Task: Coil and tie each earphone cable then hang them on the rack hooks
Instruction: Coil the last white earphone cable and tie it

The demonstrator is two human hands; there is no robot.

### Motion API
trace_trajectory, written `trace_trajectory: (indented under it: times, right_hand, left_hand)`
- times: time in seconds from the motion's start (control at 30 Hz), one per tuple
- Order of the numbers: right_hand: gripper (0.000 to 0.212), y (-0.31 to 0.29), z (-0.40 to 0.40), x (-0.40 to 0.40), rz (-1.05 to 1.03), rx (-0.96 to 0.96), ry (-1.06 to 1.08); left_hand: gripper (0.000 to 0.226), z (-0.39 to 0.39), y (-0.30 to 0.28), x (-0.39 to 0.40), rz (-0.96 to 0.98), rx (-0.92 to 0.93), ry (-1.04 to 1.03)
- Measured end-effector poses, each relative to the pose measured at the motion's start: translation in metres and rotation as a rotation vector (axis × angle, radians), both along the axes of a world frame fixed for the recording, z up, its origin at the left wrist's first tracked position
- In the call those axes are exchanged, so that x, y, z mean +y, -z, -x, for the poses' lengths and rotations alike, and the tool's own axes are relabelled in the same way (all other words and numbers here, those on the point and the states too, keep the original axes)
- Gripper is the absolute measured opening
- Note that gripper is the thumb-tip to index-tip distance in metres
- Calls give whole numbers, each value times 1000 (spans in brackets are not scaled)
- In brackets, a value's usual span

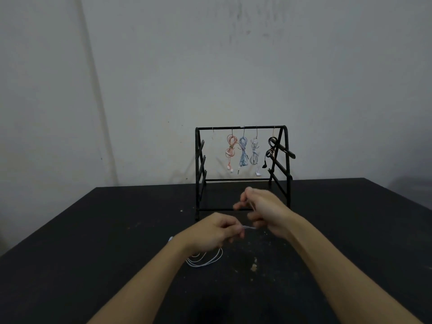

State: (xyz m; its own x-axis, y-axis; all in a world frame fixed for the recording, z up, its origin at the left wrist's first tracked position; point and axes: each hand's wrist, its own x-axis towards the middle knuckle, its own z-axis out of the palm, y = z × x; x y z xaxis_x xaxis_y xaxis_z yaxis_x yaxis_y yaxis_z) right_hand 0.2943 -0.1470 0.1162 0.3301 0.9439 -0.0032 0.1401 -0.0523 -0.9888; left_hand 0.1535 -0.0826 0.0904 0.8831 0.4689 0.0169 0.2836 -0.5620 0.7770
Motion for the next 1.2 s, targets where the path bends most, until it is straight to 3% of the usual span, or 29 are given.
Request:
trace_trajectory:
  times: [0.07,0.17,0.33,0.43,0.57,0.83,1.1,1.2]
  right_hand:
    - [30,3,4,-5,76,-249,-78]
    - [37,11,4,-10,104,-390,-187]
    - [41,15,-6,-18,189,-344,-281]
    - [40,16,-3,-15,161,-253,-265]
    - [34,19,2,-8,227,-87,-208]
    - [35,15,-6,-11,367,140,-339]
    - [23,14,-9,-9,326,317,-335]
    - [35,13,-11,-12,219,289,-315]
  left_hand:
    - [18,-2,-1,5,-193,-9,-28]
    - [14,2,-12,13,-321,0,-56]
    - [11,15,-27,26,-448,94,-8]
    - [11,11,-23,21,-543,-146,-96]
    - [6,3,-16,11,-416,-399,-90]
    - [8,1,-11,5,-79,-492,-77]
    - [7,-4,-11,5,-228,-364,-40]
    - [6,-3,-10,5,-207,-344,-84]
